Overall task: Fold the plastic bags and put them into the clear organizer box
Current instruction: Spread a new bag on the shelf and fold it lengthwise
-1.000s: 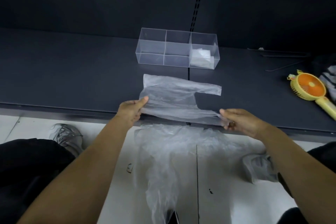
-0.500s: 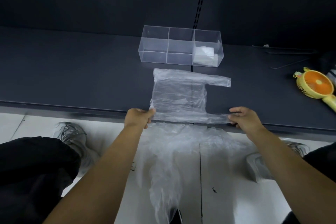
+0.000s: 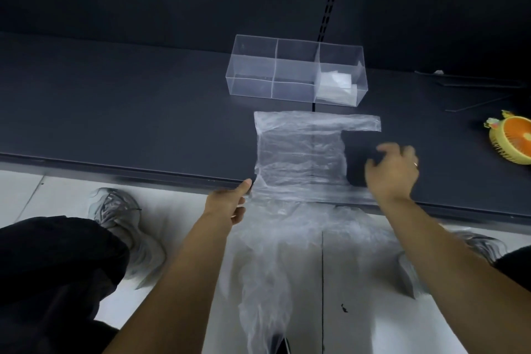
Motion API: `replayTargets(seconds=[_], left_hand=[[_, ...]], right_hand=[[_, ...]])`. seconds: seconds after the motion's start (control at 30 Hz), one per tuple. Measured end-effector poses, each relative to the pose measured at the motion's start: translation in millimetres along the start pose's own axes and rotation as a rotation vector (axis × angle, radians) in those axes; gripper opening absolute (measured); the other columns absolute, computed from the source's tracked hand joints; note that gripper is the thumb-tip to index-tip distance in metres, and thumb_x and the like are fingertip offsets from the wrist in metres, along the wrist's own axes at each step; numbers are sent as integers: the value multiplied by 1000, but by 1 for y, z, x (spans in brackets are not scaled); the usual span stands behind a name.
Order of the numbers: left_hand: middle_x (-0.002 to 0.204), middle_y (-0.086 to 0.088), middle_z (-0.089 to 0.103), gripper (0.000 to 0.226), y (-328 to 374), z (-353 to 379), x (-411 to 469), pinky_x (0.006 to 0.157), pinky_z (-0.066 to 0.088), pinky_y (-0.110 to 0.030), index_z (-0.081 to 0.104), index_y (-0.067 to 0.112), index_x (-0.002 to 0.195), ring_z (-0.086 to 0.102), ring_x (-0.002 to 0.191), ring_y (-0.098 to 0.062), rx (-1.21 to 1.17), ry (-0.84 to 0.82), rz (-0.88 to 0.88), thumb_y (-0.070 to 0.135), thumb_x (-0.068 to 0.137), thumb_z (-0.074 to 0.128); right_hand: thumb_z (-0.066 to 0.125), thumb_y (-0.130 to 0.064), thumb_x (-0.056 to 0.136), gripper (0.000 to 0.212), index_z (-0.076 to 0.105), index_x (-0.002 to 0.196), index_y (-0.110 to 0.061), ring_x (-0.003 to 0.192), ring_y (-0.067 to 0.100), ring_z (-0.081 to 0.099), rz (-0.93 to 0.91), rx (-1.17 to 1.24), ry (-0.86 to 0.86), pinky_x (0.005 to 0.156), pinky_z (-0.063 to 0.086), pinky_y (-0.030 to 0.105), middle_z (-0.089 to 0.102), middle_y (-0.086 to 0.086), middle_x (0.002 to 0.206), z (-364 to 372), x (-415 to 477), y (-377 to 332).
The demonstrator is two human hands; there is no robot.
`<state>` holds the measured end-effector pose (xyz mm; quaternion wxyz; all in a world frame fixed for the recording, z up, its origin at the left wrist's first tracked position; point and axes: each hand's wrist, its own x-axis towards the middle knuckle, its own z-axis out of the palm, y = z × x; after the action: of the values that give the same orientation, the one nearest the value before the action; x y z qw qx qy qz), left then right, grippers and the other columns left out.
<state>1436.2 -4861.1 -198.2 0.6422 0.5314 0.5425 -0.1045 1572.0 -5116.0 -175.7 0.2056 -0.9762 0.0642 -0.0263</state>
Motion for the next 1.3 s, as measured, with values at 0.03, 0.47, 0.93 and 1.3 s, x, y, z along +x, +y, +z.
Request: replayTargets(seconds=[0.03,0.47,0.93,1.3], left_hand=[[86,-5,66,39,-1,3,-3,53,48,-23,63,9,91,60,68,-18,-19,-41,-22,43,78,76],[77,3,69,18,-22,17,-8,60,47,-18,67,13,79,61,68,-9,-270,64,63,26,90,65],[147,-15,42,40,49,43,35,116,21,-36,45,3,139,35,138,-28,830,273,1126,10,101,38],[161,1,-11,86,65,64,100,117,-14,-39,-6,15,153,-15,146,-11,1451,158,1077,65,83,-10]], right_hand=[[60,-9,85,32,61,117,-8,114,40,47,-148,19,-31,97,41,46,50,20,126,8,1,-22],[25,-30,105,52,11,153,-19,148,17,0,-781,-206,-579,119,-1,36,3,0,162,120,33,-144],[30,-22,103,47,29,149,-12,148,21,5,-402,32,-199,118,-6,37,14,6,160,98,-25,-102],[61,-40,89,43,54,124,-15,128,35,37,330,76,-17,104,27,47,44,14,135,43,92,11]])
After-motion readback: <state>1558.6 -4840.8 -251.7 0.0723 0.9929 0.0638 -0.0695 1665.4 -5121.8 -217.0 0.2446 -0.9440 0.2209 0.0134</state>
